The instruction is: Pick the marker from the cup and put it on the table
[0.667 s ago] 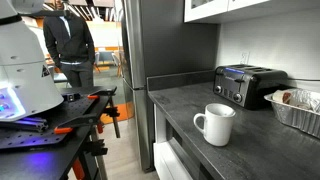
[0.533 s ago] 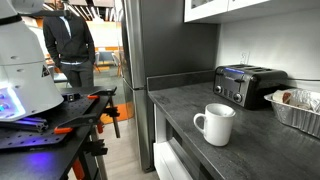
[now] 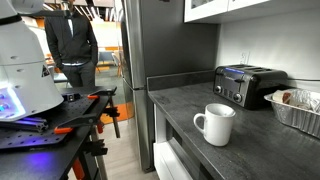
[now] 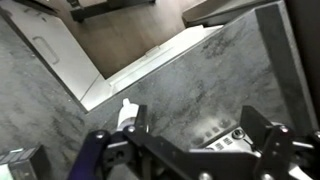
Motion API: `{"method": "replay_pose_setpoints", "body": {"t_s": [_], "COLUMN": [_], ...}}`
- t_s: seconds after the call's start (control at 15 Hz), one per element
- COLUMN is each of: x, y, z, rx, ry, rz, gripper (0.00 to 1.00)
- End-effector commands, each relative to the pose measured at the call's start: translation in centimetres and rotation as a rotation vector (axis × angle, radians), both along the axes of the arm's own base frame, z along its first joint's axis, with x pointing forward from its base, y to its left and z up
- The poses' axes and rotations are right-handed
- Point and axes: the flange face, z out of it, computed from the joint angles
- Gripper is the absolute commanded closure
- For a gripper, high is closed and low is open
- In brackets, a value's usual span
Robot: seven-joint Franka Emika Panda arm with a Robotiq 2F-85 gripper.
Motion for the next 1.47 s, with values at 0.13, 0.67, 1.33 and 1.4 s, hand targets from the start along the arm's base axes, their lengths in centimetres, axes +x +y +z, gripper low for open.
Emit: {"method": "replay_pose_setpoints", "body": {"t_s": [0.13,0.67,1.33,1.4], "x": [6.0,12.9,15.4,15.4], "y": [0.4,-3.2,-6.0,-6.3], "z": [-5.4,-16.7,-25.8,-26.3], "rx": [-0.096,-0.148,-0.110,-0.113], "ry": [-0.098,-0.031,0.045,0.053], "rz": [-0.129,-0.212,-0.238,-0.244], "gripper": [0.00,0.00,0.35,0.44]}}
